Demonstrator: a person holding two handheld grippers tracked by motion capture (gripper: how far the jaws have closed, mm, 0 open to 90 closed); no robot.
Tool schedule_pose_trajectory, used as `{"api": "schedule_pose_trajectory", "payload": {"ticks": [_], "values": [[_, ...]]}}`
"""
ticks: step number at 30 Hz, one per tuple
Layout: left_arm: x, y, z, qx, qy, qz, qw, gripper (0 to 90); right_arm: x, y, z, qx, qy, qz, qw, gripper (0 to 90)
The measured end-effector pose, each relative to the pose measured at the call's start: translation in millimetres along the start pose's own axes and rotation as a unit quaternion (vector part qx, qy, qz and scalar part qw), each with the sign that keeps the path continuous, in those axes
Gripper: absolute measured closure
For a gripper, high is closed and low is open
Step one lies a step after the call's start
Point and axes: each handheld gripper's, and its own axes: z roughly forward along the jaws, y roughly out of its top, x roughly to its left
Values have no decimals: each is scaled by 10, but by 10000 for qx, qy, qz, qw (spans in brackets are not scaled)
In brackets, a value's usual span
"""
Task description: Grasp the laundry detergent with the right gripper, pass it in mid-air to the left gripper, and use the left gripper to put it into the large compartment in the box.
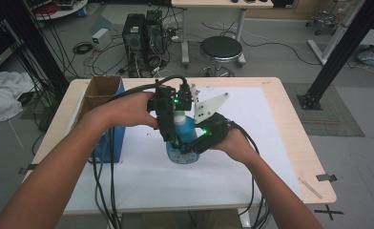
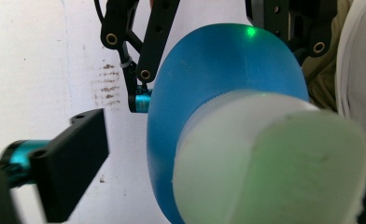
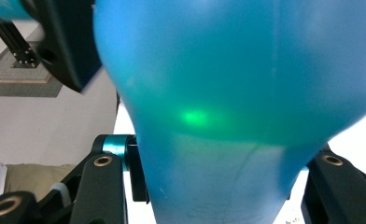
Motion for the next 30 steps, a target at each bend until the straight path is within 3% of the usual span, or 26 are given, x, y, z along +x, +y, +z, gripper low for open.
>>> {"api": "schedule_pose_trajectory", "payload": {"ticks": [7, 30], "values": [[6, -9, 9, -35, -14, 53, 10000, 75, -4, -4, 8, 32, -5, -6, 10000, 456], [-39, -10, 11, -109, -54, 348, 9993, 298, 21, 11, 38, 67, -52, 25, 10000, 456]]}}
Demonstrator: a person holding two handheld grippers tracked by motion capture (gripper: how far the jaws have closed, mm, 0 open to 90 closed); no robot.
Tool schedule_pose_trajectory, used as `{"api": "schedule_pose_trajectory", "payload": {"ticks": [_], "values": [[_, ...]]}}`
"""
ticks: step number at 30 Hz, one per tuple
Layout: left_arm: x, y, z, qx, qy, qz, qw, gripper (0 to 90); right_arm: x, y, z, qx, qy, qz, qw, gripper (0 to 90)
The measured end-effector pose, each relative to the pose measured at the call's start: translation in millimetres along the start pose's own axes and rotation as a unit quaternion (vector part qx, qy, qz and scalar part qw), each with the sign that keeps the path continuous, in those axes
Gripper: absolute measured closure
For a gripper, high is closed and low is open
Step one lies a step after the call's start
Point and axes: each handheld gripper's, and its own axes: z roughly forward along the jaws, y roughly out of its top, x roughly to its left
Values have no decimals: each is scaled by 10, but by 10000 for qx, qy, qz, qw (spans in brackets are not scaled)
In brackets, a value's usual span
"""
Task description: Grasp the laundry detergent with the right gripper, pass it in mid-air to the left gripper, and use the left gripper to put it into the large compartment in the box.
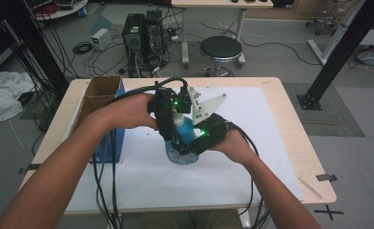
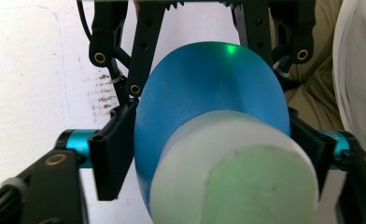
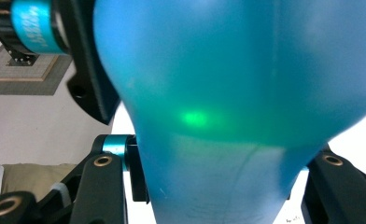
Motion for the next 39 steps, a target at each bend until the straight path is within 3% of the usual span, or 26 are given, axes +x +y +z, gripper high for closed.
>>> {"api": "schedule_pose_trajectory", "payload": {"ticks": [12, 23, 26, 29, 30, 31, 34, 35, 38, 39], "values": [[-16, -7, -10, -12, 0, 66, 10000, 376, 11, 2, 3, -33, 4, -4, 10000, 456], [-46, 18, -14, 20, 65, 80, 9999, 379, 22, -6, -8, -66, 38, -32, 10000, 455], [-58, 35, -24, 30, 102, 131, 9999, 380, 32, 3, -22, -27, -63, -132, 9999, 444], [-55, 53, -41, 45, 88, 142, 9998, 380, 32, 20, -64, -3, -18, -47, 10000, 310], [-55, 53, -41, 45, 88, 142, 9998, 380, 32, 20, -64, -3, -18, -47, 10000, 310], [-49, 43, -49, 54, 92, 113, 9999, 380, 35, 22, -112, 56, -26, -30, 10000, 219], [-39, 18, -64, 50, 79, 45, 9999, 380, 38, 10, -156, 216, 1, -55, 9998, 214], [-35, -7, -84, 43, 101, 31, 9999, 380, 58, -28, -205, 491, -91, -122, 9987, 213], [-30, -33, -103, 53, 123, -20, 9999, 380, 59, -64, -243, 687, -269, -18, 9973, 202], [-23, -54, -120, 55, 147, -71, 9999, 380, 51, -100, -265, 953, -588, 158, 9936, 12]]}}
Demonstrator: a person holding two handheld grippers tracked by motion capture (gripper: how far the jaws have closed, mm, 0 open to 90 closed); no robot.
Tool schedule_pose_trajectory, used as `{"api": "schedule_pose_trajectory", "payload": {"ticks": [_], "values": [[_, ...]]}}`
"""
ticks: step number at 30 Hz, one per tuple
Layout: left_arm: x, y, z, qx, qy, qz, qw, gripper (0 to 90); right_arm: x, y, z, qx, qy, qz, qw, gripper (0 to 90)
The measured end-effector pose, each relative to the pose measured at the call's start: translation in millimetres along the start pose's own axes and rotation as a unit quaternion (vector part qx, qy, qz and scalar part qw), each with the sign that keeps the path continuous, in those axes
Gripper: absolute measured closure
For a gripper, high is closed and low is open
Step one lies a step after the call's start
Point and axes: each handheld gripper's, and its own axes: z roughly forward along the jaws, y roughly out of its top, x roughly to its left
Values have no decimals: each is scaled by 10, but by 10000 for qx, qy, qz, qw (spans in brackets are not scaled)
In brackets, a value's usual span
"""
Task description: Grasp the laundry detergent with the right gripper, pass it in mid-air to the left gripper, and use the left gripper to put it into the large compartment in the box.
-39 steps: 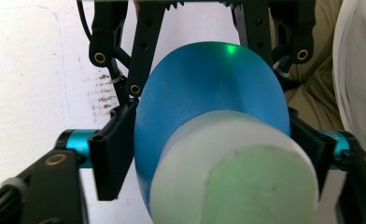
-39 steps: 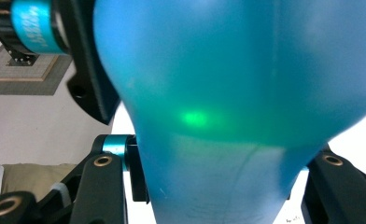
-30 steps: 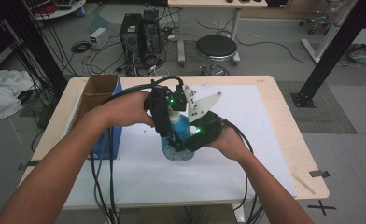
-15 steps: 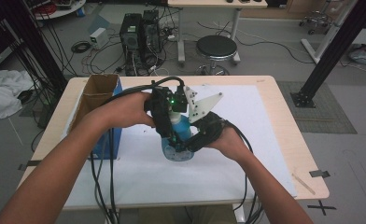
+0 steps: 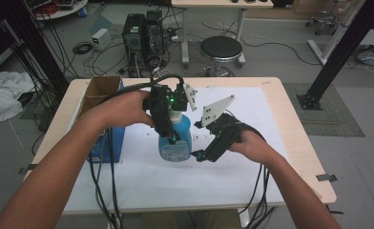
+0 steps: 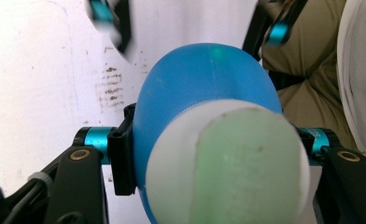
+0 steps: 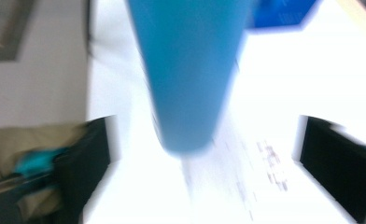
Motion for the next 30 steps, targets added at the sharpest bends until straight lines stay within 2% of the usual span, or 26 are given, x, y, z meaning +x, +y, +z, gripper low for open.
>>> {"api": "schedule_pose_trajectory", "payload": {"ticks": [1, 3, 7, 11, 13, 14, 15, 16, 18, 21, 24, 25, 26, 27, 28, 30], "values": [[0, 0, 0, 0, 0, 0, 10000, 380, 0, 0, 0, 0, 0, 0, 10000, 12], [15, -25, -13, -13, 26, -80, 10000, 380, -27, -62, -62, 184, -105, -1, 9998, 22], [47, -73, -20, 22, 108, -169, 9998, 379, -60, -98, -140, 252, -90, 47, 9996, 21], [78, -113, -32, 55, 128, -264, 9996, 379, -95, -140, -236, 454, -198, 179, 9986, 21], [95, -128, -38, 78, 142, -315, 9994, 379, -107, -168, -288, 600, -350, 258, 9973, 20], [108, -139, -43, 84, 158, -345, 9992, 379, -117, -199, -335, 749, -448, 343, 9956, 6], [117, -146, -48, 88, 161, -381, 9991, 379, -117, -199, -335, 749, -448, 343, 9956, 6], [126, -156, -54, 77, 188, -423, 9989, 379, -134, -236, -377, 897, -475, 433, 9939, 6], [149, -177, -76, 81, 246, -491, 9985, 379, -152, -290, -437, 1065, -509, 467, 9919, 6], [193, -216, -135, 66, 380, -676, 9970, 379, -199, -382, -551, 1274, -541, 681, 9880, 6], [213, -231, -172, 76, 460, -775, 9959, 379, -239, -456, -638, 1363, -582, 850, 9853, 6], [220, -237, -195, 66, 504, -840, 9952, 379, -256, -495, -683, 1415, -596, 929, 9838, 6], [237, -251, -247, 78, 603, -975, 9934, 379, -275, -586, -779, 1461, -588, 976, 9827, 7], [237, -251, -247, 78, 603, -975, 9934, 379, -284, -618, -810, 1521, -557, 1019, 9815, 7], [251, -269, -309, 99, 687, -1109, 9914, 379, -298, -663, -848, 1576, -515, 1086, 9802, 7], [269, -291, -382, 132, 762, -1237, 9893, 379, -324, -746, -930, 1695, -658, 1155, 9765, 8]]}}
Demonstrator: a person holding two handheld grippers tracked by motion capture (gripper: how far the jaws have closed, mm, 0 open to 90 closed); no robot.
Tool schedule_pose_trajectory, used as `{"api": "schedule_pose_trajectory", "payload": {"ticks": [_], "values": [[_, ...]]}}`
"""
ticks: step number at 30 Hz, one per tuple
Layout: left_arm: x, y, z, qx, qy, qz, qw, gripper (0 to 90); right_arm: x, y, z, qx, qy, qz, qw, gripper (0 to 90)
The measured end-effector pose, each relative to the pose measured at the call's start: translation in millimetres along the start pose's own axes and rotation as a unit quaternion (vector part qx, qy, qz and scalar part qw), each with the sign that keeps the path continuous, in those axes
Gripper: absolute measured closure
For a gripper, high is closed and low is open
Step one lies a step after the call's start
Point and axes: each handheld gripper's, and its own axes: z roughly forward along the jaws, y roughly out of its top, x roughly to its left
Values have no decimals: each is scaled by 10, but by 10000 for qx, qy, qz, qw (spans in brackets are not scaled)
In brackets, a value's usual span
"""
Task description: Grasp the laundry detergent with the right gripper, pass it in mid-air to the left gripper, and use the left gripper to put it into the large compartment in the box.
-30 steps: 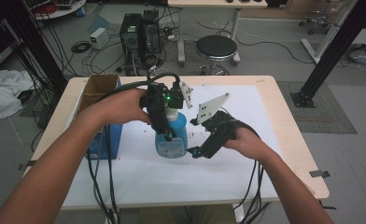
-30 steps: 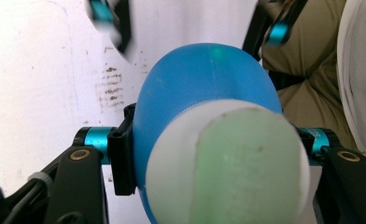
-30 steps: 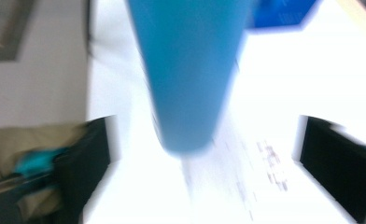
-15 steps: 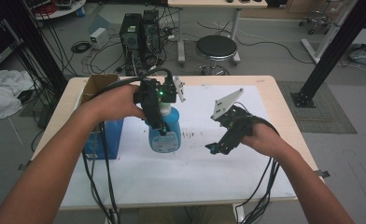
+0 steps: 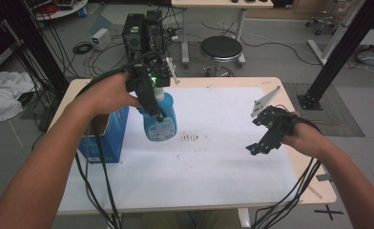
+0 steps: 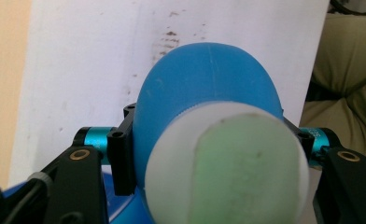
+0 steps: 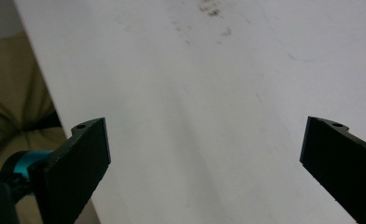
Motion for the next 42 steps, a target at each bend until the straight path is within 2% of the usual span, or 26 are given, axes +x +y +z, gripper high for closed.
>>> {"api": "schedule_pose_trajectory", "payload": {"ticks": [1, 2, 4, 5, 7, 8, 13, 14, 15, 18, 23, 27, 29, 30, 31, 32, 37, 38, 42], "values": [[0, 0, 0, 0, 0, 0, 10000, 379, 0, 0, 0, 0, 0, 0, 10000, 8], [29, -21, -75, -4, 77, -152, 9999, 379, -66, -93, -54, 136, -180, 121, 9997, 8], [53, -36, -125, -11, 112, -233, 9997, 379, -91, -120, -71, 207, -202, 180, 9994, 8], [77, -51, -166, -37, 133, -358, 9993, 379, -133, -158, -100, 308, -255, 333, 9986, 11], [114, -82, -240, -71, 177, -533, 9984, 379, -200, -202, -137, 428, -206, 531, 9975, 11], [132, -103, -288, -107, 232, -651, 9975, 379, -249, -247, -188, 534, -179, 559, 9969, 11], [205, -175, -476, -61, 411, -1031, 9938, 379, -311, -292, -248, 567, -192, 516, 9969, 11], [225, -199, -520, -81, 449, -1161, 9922, 379, -337, -308, -265, 577, -245, 524, 9967, 11], [237, -213, -546, -76, 476, -1228, 9913, 379, -337, -308, -265, 577, -245, 524, 9967, 11], [289, -293, -663, -125, 574, -1538, 9864, 379, -352, -320, -260, 589, -210, 491, 9968, 11], [339, -425, -842, -212, 660, -1812, 9810, 379, -352, -303, -257, 540, -261, 426, 9973, 11], [363, -544, -946, -176, 646, -2038, 9767, 379, -363, -308, -264, 513, -260, 438, 9974, 11], [377, -602, -984, -189, 665, -2182, 9734, 379, -373, -313, -273, 484, -267, 489, 9973, 11], [395, -669, -1025, -182, 717, -2287, 9707, 379, -379, -316, -284, 467, -259, 493, 9974, 11], [395, -669, -1025, -182, 717, -2287, 9707, 379, -379, -316, -284, 467, -259, 493, 9974, 11], [409, -708, -1046, -165, 747, -2338, 9693, 379, -375, -315, -290, 458, -240, 493, 9974, 11], [452, -915, -1104, -231, 953, -2635, 9597, 379, -370, -306, -301, 460, -244, 458, 9976, 11], [465, -964, -1108, -251, 1003, -2708, 9571, 379, -374, -305, -302, 439, -239, 463, 9977, 11], [503, -1089, -1094, -214, 1081, -2782, 9542, 379, -391, -306, -289, 434, -267, 451, 9977, 12]]}}
